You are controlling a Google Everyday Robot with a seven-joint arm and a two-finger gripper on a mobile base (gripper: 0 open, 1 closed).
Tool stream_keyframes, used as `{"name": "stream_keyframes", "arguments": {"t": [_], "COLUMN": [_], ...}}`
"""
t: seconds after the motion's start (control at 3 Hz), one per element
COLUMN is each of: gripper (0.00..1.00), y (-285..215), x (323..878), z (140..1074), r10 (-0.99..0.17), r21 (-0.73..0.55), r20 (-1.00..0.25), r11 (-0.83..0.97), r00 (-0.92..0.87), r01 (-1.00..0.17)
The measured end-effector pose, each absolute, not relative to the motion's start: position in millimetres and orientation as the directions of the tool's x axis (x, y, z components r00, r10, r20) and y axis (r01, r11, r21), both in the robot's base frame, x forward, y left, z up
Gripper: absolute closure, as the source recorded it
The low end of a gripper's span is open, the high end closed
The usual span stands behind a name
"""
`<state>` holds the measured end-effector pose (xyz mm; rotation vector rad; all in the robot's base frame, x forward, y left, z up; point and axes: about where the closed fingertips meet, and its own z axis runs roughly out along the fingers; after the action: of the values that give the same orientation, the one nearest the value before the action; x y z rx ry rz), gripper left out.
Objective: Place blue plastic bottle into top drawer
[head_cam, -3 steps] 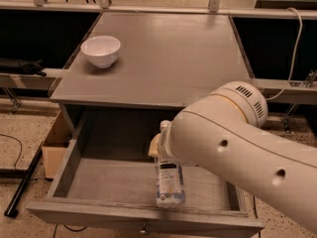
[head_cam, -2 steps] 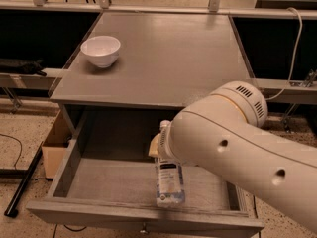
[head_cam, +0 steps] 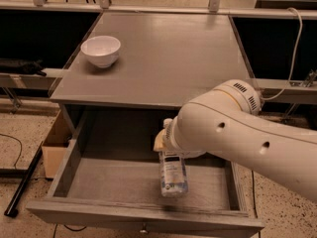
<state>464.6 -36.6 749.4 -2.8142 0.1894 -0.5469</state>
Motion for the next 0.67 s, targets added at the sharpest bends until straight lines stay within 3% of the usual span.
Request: {"name": "stream_keyframes", "arguments": {"t": [0.67], "gripper": [1.00], "y": [-18.4], "x": [481.6], "z": [715.9], "r10": [-0.192], "r21": [-0.329], "r20": [0.255], "r11": [-0.939], "r00": [0.948], "r01": [-0.102]}}
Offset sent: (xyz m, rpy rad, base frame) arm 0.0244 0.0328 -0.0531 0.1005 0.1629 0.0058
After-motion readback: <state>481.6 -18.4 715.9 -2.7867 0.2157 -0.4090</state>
